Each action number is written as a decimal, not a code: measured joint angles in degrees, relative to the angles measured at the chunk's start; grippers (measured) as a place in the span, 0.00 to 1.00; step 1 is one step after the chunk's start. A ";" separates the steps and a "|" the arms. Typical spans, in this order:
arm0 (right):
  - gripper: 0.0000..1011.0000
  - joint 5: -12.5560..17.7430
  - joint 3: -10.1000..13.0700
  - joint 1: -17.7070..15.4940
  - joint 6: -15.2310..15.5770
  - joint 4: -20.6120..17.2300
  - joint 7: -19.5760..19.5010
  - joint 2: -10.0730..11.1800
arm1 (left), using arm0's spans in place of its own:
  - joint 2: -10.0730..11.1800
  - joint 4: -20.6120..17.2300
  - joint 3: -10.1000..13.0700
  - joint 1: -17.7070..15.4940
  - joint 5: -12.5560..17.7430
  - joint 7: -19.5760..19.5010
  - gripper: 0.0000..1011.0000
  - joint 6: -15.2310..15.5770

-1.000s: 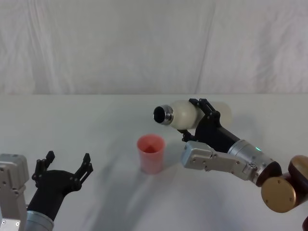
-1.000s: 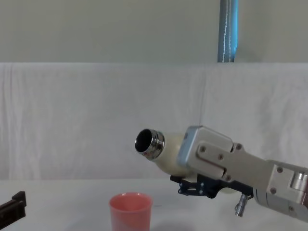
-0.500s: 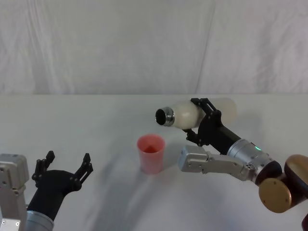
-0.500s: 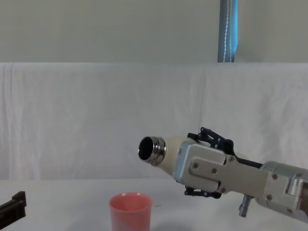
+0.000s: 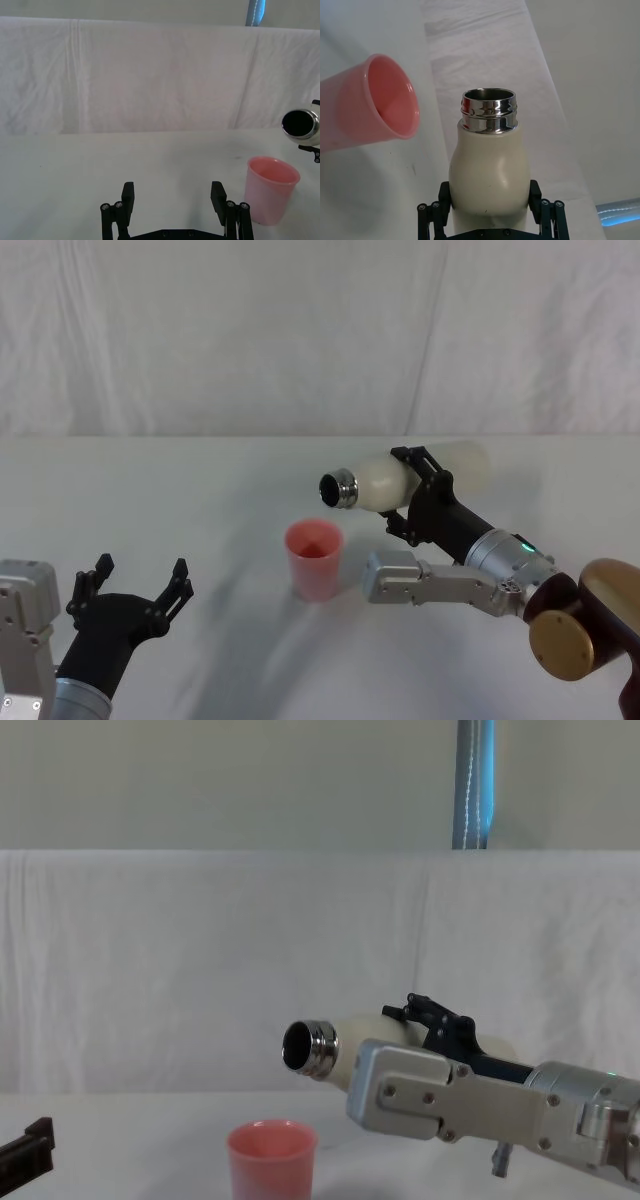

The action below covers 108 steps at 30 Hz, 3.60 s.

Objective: Grasp the thermos with one hand and pour water into the cup lid.

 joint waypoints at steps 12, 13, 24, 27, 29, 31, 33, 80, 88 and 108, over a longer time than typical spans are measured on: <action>0.94 -2.21 -1.12 0.87 0.65 0.69 -1.19 0.25 | 0.00 0.00 0.00 0.00 0.00 0.00 0.99 0.00; 0.94 -2.45 -1.23 0.95 0.78 0.69 -1.34 0.29 | 0.00 0.00 0.00 0.00 0.00 0.00 0.99 0.00; 0.94 -4.11 -1.92 1.46 1.34 0.70 -2.35 0.84 | 0.00 0.00 0.01 0.00 0.00 0.00 0.99 0.00; 0.94 -4.59 -2.14 1.60 1.42 0.70 -2.60 1.01 | 0.00 0.00 0.00 0.00 0.00 0.00 0.99 0.00; 0.94 -4.78 -2.21 1.64 1.47 0.70 -2.67 1.10 | 0.00 0.00 0.00 0.00 0.00 0.00 0.99 0.00; 0.94 -4.94 -2.29 1.71 1.54 0.70 -2.71 1.19 | 0.00 0.00 0.00 0.00 0.00 0.00 0.99 0.00; 0.94 -5.01 -2.33 1.76 1.58 0.70 -2.71 1.22 | 0.00 0.00 0.00 0.00 0.00 0.00 0.99 0.00; 0.94 -6.06 -3.37 2.80 1.67 1.28 -3.15 1.45 | 0.00 0.00 0.00 0.00 0.00 0.00 0.99 0.00; 0.94 -6.06 -3.39 2.88 1.67 1.28 -3.15 1.54 | -0.01 0.00 0.00 0.00 0.00 0.00 0.99 0.00; 0.94 -6.10 -3.35 3.09 1.72 1.46 -3.15 1.62 | 0.00 0.00 0.00 0.00 0.00 0.00 0.99 0.00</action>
